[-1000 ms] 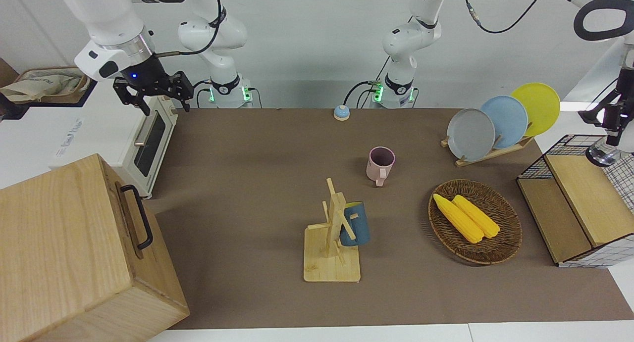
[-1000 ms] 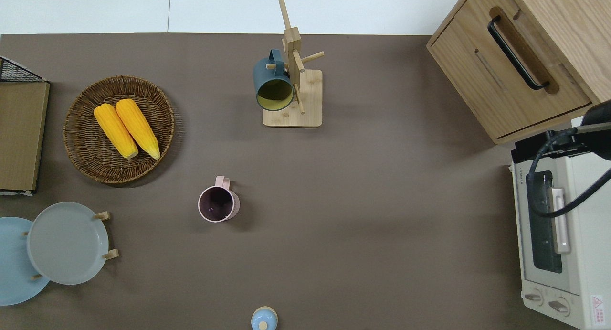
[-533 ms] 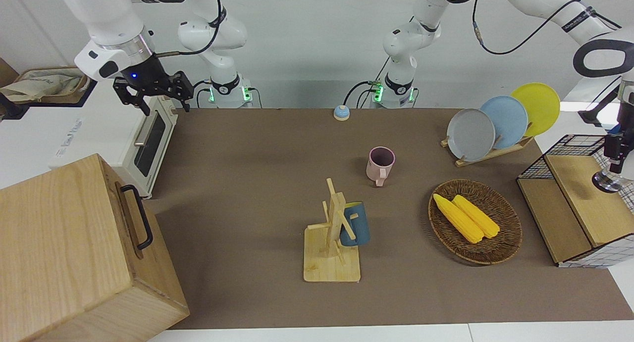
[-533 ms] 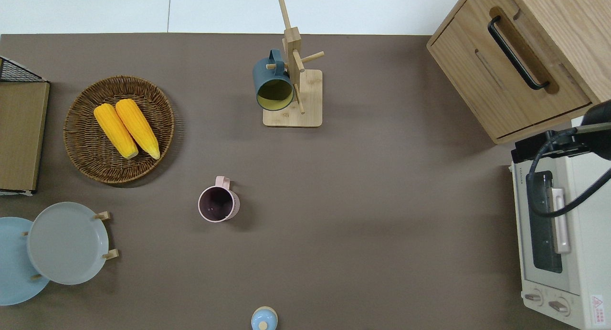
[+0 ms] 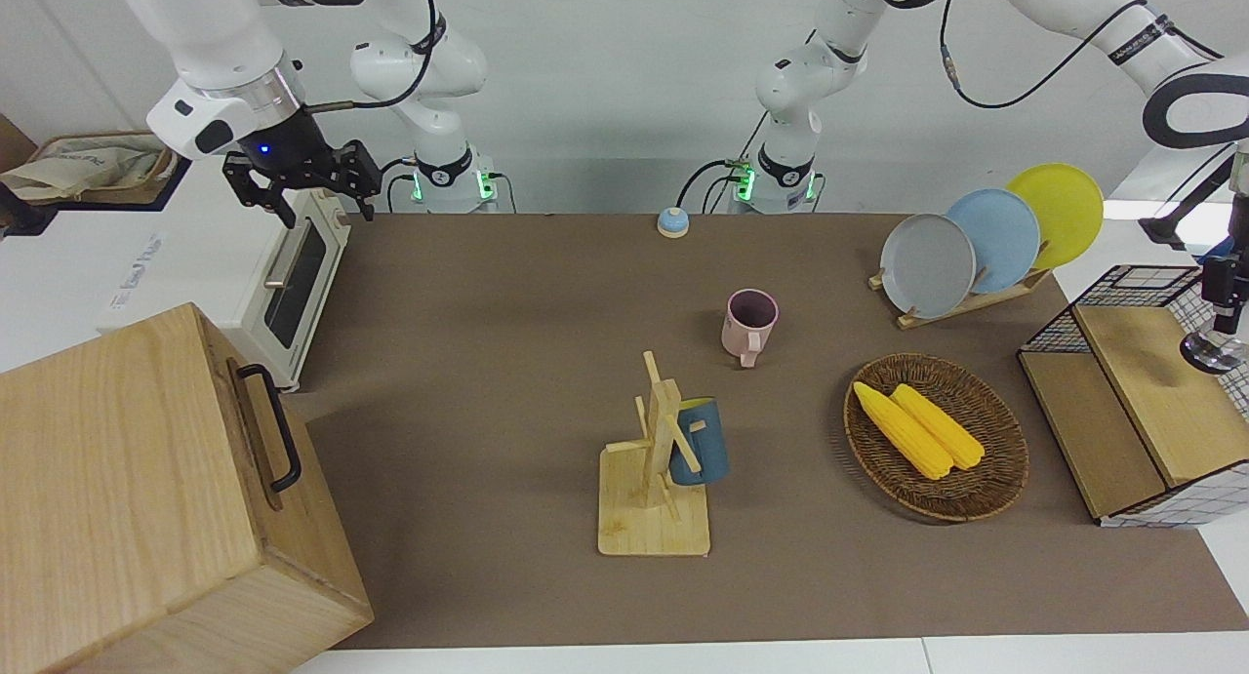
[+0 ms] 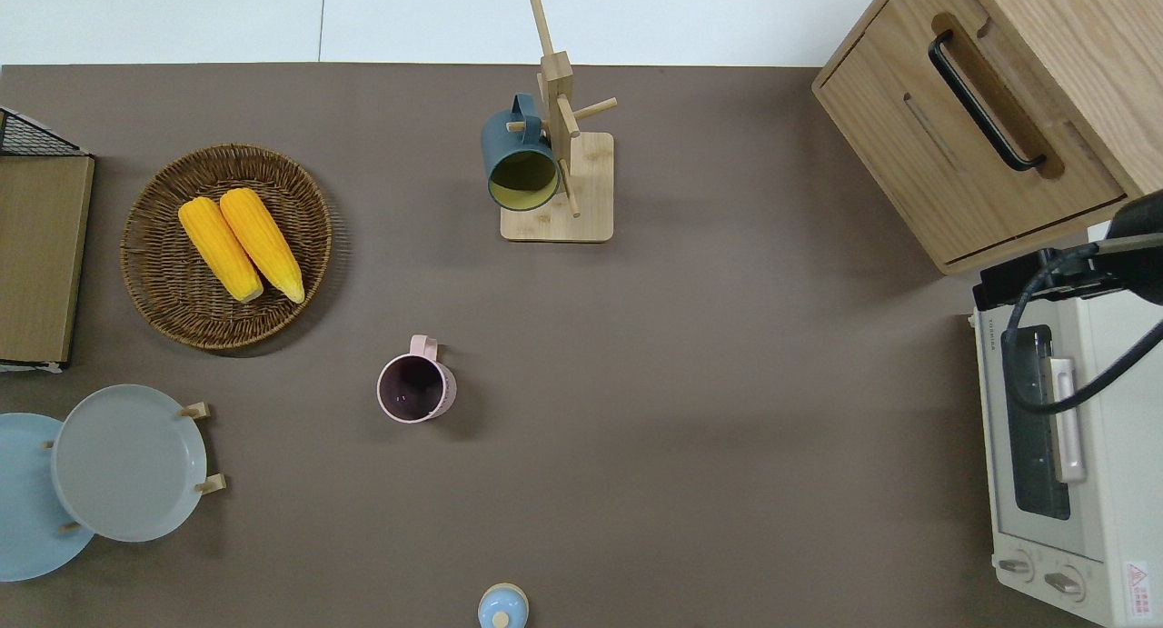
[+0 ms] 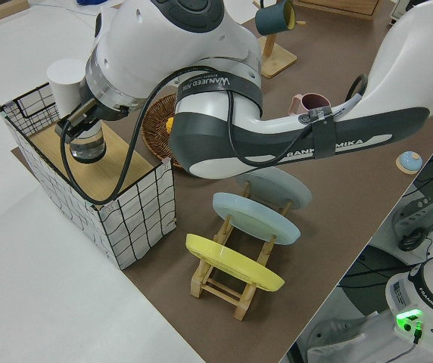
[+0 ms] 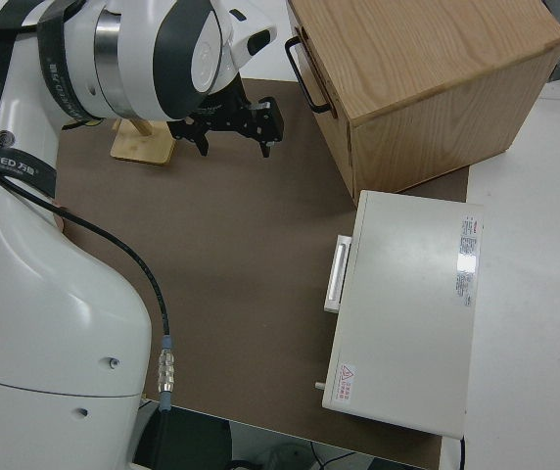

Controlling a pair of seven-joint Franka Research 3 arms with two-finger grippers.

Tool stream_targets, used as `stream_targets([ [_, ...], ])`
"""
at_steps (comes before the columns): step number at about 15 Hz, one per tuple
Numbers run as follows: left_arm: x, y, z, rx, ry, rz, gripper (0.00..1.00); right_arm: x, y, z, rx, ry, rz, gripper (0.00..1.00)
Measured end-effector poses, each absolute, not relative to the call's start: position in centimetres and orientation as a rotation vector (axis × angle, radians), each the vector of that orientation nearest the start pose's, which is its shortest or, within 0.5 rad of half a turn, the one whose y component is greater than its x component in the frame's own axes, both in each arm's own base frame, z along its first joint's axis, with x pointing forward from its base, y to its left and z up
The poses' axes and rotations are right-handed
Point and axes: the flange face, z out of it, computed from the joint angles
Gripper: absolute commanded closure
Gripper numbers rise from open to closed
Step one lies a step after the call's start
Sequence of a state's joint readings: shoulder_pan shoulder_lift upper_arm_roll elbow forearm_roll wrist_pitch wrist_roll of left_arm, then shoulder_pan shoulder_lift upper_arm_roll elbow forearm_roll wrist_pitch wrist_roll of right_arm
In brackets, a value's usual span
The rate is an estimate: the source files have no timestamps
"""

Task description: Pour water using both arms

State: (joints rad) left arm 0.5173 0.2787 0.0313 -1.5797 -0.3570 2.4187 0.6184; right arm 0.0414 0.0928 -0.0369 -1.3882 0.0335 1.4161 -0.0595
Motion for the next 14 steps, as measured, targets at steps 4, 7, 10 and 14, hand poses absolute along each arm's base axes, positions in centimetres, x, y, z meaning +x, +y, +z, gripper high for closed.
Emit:
stream_targets([
  [4, 59.2, 35.5, 53.5, -2.940, -0.189, -0.941, 1.00, 56.7, 0.8, 64.4, -3.107, -0.106, 0.100, 0.007],
  [7, 59.4, 35.6, 52.3, -2.972, -0.228, -0.951, 1.00, 56.7, 0.8, 64.4, -3.107, -0.106, 0.100, 0.007],
  [10, 59.5, 35.7, 51.4, -2.988, -0.245, -0.947, 0.99, 56.7, 0.8, 64.4, -3.107, -0.106, 0.100, 0.009],
  [14, 59.8, 35.9, 50.2, -3.002, -0.249, -0.925, 0.87, 56.7, 0.8, 64.4, -3.107, -0.106, 0.100, 0.009],
])
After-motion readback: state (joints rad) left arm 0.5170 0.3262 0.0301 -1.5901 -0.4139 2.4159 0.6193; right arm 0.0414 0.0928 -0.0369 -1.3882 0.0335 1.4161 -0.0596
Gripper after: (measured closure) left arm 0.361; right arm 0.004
